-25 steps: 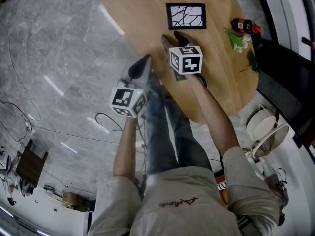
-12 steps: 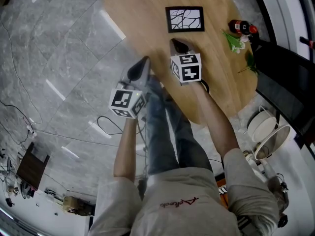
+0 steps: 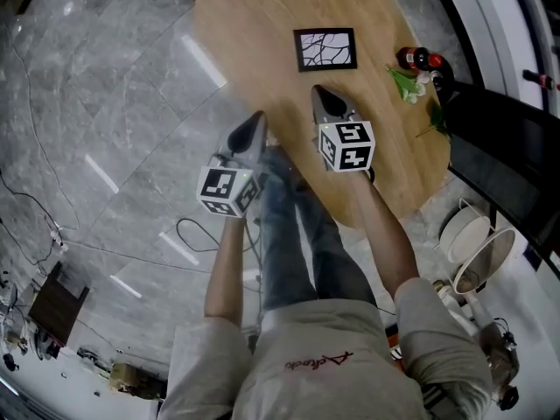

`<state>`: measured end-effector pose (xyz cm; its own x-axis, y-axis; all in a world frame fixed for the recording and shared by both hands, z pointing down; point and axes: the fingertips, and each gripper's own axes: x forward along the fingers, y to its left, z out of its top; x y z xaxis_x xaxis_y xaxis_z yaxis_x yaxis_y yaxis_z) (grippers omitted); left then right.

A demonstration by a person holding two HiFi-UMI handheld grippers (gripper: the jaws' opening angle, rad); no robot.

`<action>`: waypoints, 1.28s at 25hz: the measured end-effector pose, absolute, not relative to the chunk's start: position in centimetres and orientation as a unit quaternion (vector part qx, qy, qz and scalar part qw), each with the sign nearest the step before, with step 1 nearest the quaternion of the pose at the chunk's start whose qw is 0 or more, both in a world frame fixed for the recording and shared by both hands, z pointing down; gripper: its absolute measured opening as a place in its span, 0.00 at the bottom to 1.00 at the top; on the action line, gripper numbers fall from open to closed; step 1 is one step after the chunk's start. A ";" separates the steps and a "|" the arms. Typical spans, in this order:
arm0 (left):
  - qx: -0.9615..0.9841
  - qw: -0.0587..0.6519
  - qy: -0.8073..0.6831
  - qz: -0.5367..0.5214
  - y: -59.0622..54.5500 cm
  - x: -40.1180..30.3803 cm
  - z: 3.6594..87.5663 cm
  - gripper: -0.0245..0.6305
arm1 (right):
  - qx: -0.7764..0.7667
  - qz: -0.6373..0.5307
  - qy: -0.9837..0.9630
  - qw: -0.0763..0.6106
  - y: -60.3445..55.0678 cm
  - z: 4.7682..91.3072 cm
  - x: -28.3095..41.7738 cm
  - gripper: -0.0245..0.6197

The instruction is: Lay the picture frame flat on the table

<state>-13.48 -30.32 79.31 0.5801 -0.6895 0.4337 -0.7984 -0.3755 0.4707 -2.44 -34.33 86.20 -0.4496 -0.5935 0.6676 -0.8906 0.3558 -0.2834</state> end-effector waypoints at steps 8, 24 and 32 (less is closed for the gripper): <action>0.825 0.311 -0.465 0.080 -29.8 -14.7 73.4 0.04 | 0.487 0.270 -0.809 0.189 -33.7 76.1 -1.7 0.04; 0.832 0.258 -0.488 0.059 -24.7 -14.8 58.5 0.04 | 0.516 0.209 -0.821 0.128 -28.5 57.4 2.0 0.04; 0.831 0.228 -0.507 0.029 -21.1 -14.4 51.1 0.04 | 0.520 0.188 -0.825 0.115 -23.8 50.3 4.3 0.04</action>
<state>-14.37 -21.10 51.13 0.4838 -0.8291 0.2803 -0.8558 -0.3812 0.3496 4.30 -23.78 50.34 -0.4329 -0.8152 0.3848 -0.9014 0.3890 -0.1901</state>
